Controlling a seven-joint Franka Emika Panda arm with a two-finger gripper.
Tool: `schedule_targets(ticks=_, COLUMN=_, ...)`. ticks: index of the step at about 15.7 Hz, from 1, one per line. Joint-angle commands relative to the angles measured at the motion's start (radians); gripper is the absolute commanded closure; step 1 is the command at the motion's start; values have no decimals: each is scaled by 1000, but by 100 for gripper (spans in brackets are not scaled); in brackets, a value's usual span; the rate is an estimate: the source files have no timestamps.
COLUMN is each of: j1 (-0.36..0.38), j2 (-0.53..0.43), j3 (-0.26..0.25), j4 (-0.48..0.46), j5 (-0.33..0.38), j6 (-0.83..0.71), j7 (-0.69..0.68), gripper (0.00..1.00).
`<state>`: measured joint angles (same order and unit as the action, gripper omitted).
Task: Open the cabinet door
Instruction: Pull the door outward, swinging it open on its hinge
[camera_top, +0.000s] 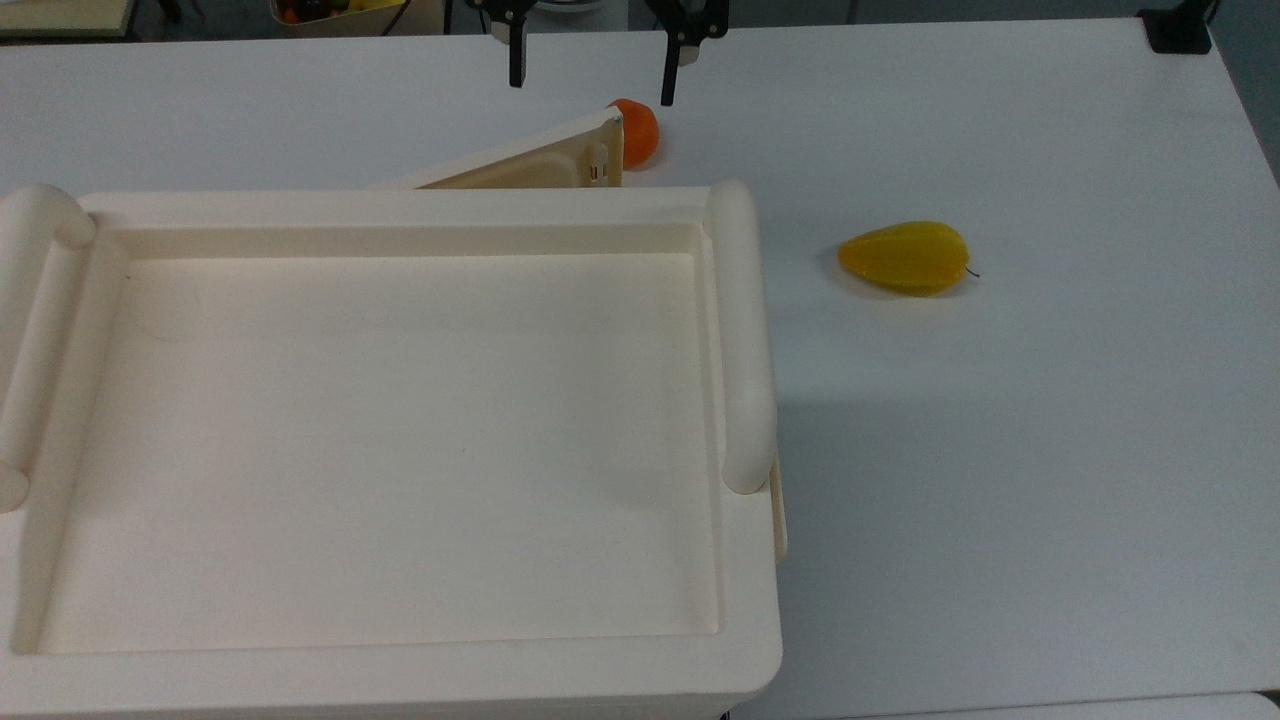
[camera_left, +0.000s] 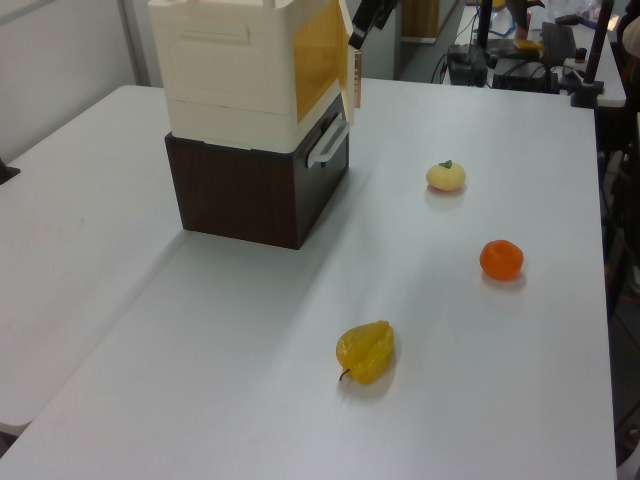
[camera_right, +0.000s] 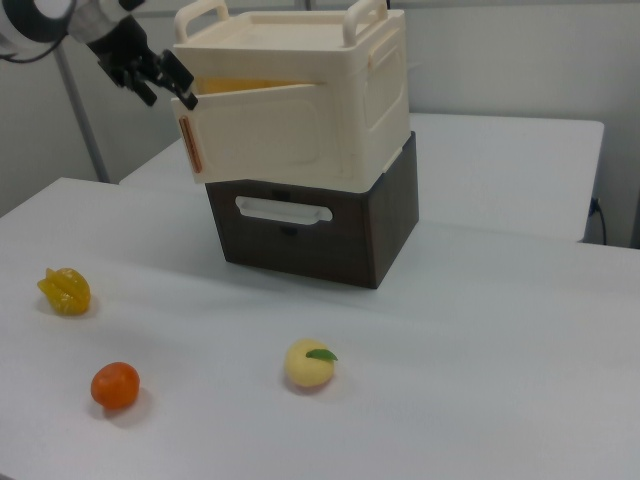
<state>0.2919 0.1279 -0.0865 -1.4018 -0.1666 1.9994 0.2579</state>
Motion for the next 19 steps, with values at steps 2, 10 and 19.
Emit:
schedule_targets(ticks=2, j1=6, j2=1, j3=-2, j4=49, j5=10, j6=56, j7=-12, gripper=0)
schedule_targets(ticks=10, j1=10, j2=58, j3=1, j4=34, j5=1, j6=243, j7=-23, gripper=0)
schedule_targets(ticks=19, j1=9, j2=10, j3=-2, j4=27, j5=15, j6=-126, j7=-212, gripper=0)
